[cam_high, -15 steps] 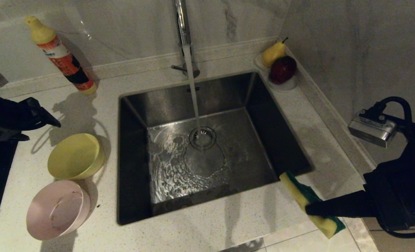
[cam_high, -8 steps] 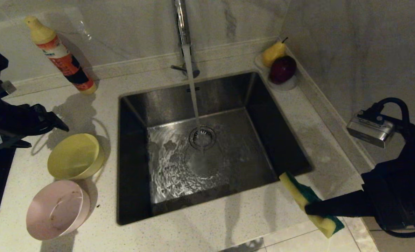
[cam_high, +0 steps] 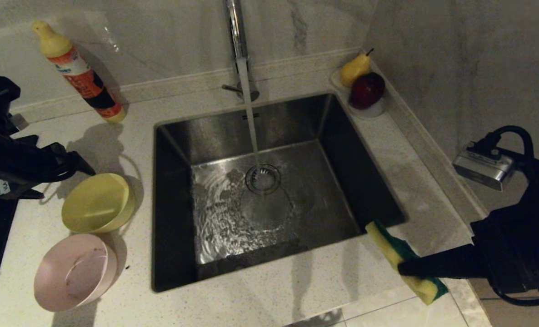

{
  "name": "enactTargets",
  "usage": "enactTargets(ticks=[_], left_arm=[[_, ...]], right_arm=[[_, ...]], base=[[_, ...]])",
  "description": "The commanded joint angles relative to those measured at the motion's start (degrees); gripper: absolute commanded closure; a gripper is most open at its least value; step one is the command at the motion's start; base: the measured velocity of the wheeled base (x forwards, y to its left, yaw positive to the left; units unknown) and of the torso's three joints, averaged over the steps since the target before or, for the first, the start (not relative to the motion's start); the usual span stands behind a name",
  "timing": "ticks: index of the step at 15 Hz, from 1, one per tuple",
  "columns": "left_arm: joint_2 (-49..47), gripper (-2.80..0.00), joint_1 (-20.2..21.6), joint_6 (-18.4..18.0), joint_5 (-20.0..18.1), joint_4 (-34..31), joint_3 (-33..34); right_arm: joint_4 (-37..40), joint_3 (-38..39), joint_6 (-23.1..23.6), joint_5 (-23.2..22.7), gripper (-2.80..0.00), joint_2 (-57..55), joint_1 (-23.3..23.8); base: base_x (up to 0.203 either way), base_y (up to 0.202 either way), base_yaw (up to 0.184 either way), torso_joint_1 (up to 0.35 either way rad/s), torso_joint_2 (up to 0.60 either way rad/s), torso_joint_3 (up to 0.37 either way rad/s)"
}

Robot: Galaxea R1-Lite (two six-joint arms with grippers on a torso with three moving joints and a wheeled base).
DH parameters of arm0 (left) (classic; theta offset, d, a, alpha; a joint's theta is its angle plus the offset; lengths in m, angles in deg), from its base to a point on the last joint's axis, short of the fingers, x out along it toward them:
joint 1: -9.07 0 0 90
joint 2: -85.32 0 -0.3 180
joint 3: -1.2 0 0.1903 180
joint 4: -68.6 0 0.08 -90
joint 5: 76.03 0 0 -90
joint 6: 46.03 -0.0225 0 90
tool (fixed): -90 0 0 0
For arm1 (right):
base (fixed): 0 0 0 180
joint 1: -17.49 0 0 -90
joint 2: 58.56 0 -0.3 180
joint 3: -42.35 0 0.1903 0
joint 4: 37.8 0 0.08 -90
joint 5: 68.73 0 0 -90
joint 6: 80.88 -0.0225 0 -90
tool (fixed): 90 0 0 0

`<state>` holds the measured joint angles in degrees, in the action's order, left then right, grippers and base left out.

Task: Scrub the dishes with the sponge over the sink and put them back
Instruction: Wash the bowl

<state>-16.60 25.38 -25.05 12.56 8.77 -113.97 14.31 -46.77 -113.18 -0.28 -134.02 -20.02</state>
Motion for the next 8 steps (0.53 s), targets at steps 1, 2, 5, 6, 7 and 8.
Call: enactTargets(ticks=[1,2,5,6,7,8], left_arm=[[-0.2,-2.80,-0.1,0.3,0.0,-0.1,0.2],[0.1,-2.80,-0.1,0.5,0.0,0.1,-0.1],[2.7,-2.80,0.0,3.2,0.1,2.7,-2.1],[4.0,-2.80,0.0,3.6,0.1,2.6,-2.5],[5.4,-2.80,0.0,3.7,0.2,2.4,-2.6],[7.2,-2.80,0.0,3.7,0.1,1.7,-2.3]], right_arm=[[0.3,0.1,-0.2,-0.2,0.00,0.1,0.1],[0.1,0.7,-0.2,-0.2,0.00,0.3,0.1],[0.1,1.1,-0.2,-0.2,0.00,0.7,0.1],[0.1,1.0,-0.2,-0.2,0.00,0.8,0.1],[0.2,1.0,-0.2,-0.2,0.00,0.8,0.0],[0.1,1.0,-0.2,-0.2,0.00,0.8,0.0]], base=[[0.000,0.000,0.000,0.000,0.00,0.000],[0.000,0.000,0.000,0.000,0.00,0.000],[0.000,0.000,0.000,0.000,0.00,0.000],[0.000,0.000,0.000,0.000,0.00,0.000],[0.000,0.000,0.000,0.000,0.00,0.000],[0.000,0.000,0.000,0.000,0.00,0.000]])
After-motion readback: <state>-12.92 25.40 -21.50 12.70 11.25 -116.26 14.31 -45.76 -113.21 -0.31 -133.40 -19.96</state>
